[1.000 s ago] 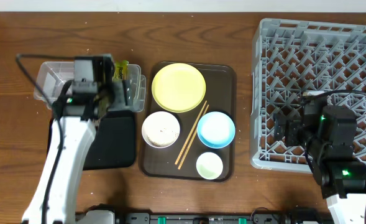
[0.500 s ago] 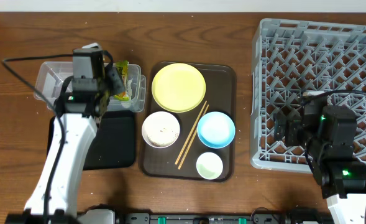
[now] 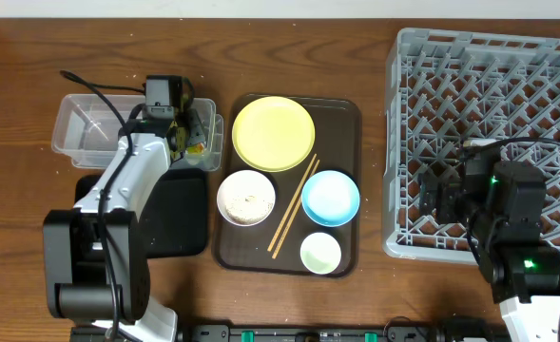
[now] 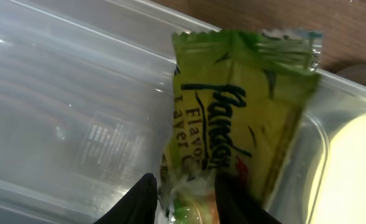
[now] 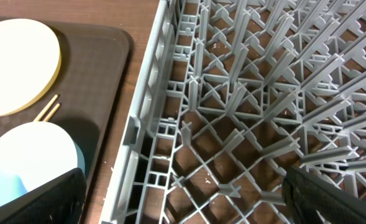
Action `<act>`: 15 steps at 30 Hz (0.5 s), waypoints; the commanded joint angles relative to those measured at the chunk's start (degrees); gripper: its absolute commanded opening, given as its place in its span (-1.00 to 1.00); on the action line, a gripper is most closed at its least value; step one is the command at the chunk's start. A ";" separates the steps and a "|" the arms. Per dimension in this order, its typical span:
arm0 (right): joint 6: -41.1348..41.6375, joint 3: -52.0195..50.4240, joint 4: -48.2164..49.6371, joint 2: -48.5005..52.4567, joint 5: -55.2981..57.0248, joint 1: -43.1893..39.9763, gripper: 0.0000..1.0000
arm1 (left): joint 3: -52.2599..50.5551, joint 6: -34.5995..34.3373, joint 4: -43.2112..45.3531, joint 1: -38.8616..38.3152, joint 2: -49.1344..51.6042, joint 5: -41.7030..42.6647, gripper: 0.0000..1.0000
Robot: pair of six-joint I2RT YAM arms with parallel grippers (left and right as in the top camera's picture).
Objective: Sort waste into correct bins and load items into the dishwasher rack
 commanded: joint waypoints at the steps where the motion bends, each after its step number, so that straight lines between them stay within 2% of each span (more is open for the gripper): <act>1: 0.83 1.03 -0.26 -0.31 -0.44 0.42 0.98 | 0.92 1.09 0.20 0.31 -4.00 -0.33 -0.32; 8: 0.81 1.03 -0.26 -0.28 -0.44 0.42 0.99 | 1.09 1.16 -3.43 1.57 -19.28 -0.74 -0.26; 11: 0.81 1.03 -0.26 -0.28 -0.44 0.42 0.98 | 1.07 0.13 -10.93 2.47 -24.22 -0.74 -0.27; 15: 0.81 1.03 -0.28 -0.28 -0.44 0.42 0.98 | 0.92 -5.90 -25.09 3.93 -26.05 -1.01 -0.35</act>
